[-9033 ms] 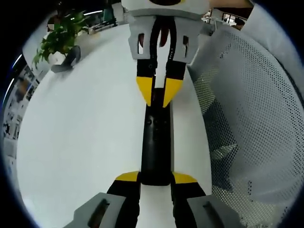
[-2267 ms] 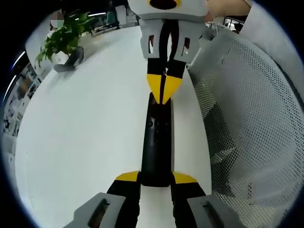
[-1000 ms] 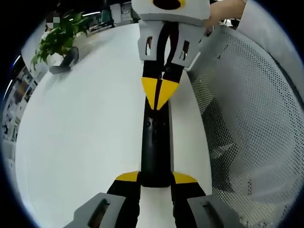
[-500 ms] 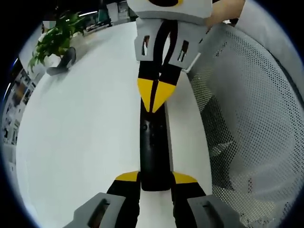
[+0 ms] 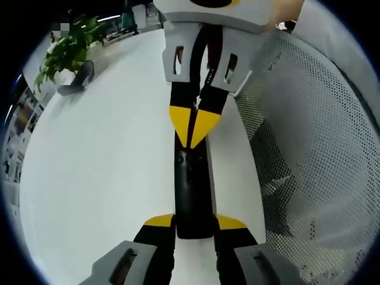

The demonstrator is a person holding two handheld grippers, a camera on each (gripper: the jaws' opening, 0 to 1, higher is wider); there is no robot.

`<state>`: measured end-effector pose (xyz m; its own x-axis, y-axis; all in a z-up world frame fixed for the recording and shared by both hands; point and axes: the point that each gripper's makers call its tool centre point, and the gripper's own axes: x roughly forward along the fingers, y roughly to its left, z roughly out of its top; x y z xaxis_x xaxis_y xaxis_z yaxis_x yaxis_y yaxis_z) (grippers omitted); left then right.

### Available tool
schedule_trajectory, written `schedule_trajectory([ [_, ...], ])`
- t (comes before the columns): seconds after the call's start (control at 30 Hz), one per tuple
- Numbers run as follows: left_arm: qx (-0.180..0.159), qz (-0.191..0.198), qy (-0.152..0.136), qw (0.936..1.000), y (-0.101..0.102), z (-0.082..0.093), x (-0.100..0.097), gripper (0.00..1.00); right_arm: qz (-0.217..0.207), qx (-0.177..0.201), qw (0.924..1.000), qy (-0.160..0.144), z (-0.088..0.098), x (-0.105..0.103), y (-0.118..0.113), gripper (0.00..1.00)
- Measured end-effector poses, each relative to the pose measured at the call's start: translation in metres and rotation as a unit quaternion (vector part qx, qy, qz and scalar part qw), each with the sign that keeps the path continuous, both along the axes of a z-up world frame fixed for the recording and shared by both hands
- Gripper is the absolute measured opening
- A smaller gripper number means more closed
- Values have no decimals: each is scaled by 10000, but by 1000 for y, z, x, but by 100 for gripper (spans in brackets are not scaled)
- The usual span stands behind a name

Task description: Press the specified remote control buttons in sequence, fully releasing each button before pressing the next.

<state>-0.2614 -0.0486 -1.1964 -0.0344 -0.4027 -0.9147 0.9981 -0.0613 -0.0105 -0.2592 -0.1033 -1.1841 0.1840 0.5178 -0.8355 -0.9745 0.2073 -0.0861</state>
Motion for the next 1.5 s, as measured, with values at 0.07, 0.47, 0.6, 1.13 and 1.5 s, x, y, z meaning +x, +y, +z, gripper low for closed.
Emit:
schedule_trajectory([
  [0.07,7,-48,3,10000,0,0,0,25,-121,4,9999,-24,0,1,-1,0],
  [0.47,25,-31,13,10000,0,-1,0,24,-113,351,9991,222,3,-14,9,0],
  [0.6,13,-13,25,10000,0,-1,0,24,-15,252,9995,175,2,-15,12,0],
  [1.13,-21,-16,42,10000,0,0,0,24,-39,86,10000,12,-2,-18,13,0],
  [1.5,-28,-42,37,10000,0,-1,0,24,-342,246,9991,90,4,-2,11,0],
])
